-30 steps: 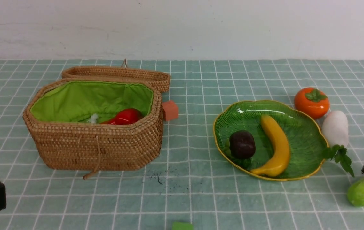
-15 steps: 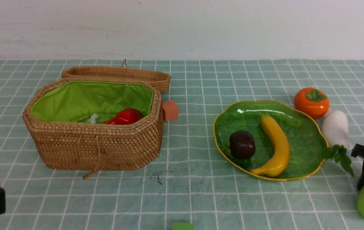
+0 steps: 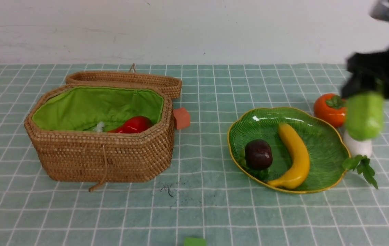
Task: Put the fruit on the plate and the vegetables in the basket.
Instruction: Take a chayote with your right arm and place it on the basket on the left.
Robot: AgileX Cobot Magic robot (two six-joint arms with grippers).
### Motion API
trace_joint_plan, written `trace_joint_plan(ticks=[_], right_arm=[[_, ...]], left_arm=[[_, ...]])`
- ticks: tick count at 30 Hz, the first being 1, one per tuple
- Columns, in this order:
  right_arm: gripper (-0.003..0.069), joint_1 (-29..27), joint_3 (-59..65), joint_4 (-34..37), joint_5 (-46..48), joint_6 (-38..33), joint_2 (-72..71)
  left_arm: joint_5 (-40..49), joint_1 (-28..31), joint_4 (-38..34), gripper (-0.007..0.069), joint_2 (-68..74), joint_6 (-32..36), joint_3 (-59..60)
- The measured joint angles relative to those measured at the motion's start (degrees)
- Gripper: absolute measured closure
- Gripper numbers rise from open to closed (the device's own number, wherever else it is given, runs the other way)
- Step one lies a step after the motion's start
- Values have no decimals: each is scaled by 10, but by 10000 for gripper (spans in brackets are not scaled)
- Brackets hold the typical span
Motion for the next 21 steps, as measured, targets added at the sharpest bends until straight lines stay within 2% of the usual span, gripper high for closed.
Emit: trace_joint_plan(ticks=[1, 3, 5, 8, 11, 16, 21], right_arm=[[227, 44, -28, 42, -30, -52, 16], [227, 91, -66, 97, -75, -114, 44], [227, 153, -120, 155, -132, -212, 104], [227, 208, -197, 222, -207, -323, 196], [227, 243, -300, 275, -251, -400, 309], [227, 261, -436, 317, -268, -436, 450], [227, 264, -506, 308, -265, -440, 527]], left_arm=[[10, 0, 36, 636, 0, -38, 0], [22, 0, 74, 634, 0, -81, 0], [34, 0, 114, 634, 0, -134, 0], [35, 0, 122, 634, 0, -153, 0], [36, 0, 121, 634, 0, -158, 0], [37, 0, 104, 634, 0, -155, 0], [37, 0, 84, 634, 0, -122, 0]])
